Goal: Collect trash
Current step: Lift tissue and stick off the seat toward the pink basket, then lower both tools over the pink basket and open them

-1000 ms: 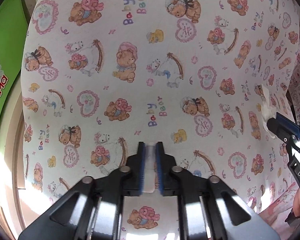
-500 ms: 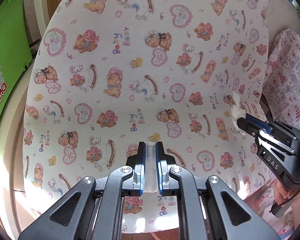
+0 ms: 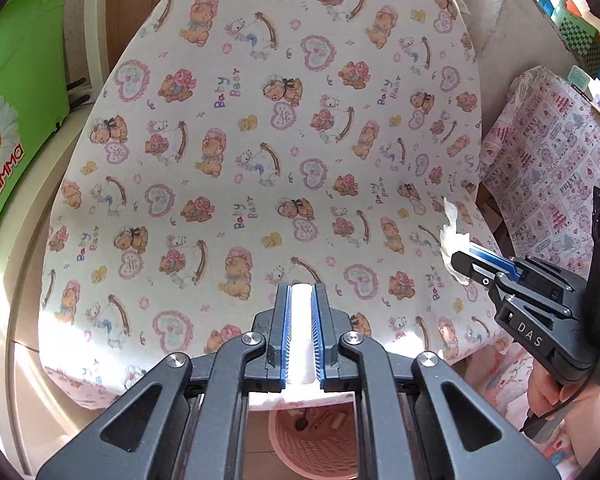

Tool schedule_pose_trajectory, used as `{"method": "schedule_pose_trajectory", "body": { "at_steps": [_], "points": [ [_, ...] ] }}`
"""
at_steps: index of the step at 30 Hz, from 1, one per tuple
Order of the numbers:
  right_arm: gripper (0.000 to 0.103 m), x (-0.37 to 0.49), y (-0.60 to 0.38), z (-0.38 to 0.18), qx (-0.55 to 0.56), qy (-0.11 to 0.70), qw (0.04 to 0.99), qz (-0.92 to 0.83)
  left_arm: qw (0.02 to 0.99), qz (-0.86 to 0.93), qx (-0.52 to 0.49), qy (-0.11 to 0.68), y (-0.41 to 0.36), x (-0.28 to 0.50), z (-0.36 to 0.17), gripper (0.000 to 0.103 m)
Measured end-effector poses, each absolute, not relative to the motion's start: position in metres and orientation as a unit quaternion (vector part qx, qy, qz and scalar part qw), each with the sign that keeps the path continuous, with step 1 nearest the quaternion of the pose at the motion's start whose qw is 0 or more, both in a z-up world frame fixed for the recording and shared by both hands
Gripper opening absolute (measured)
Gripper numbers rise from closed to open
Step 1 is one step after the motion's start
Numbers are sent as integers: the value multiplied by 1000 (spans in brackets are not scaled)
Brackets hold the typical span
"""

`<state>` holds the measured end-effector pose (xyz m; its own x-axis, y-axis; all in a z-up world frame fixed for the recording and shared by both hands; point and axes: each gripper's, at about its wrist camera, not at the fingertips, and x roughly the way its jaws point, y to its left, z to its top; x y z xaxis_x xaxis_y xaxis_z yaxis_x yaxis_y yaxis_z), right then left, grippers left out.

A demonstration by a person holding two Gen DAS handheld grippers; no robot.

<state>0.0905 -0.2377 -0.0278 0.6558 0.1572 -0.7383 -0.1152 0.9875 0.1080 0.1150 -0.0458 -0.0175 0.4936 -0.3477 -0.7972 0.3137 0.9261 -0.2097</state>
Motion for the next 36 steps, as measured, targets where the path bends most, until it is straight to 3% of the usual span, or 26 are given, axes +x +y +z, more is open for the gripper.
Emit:
{"method": "schedule_pose_trajectory", "body": {
  "at_steps": [13,19,29,36],
  "points": [
    [14,11,-225,-32,80,428,892,120,840,-243,-93,475,-32,65,-35,9],
    [14,-9,-198,-45,37,453,879,145,818,-252,-110,505,-30,59,-54,9],
    [14,-3,-186,-97,34,551,819,156,773,-230,-87,584,-49,59,-98,9],
    [14,13,-204,-159,94,651,744,117,747,-212,-83,624,-52,61,-131,9]
  ]
}}
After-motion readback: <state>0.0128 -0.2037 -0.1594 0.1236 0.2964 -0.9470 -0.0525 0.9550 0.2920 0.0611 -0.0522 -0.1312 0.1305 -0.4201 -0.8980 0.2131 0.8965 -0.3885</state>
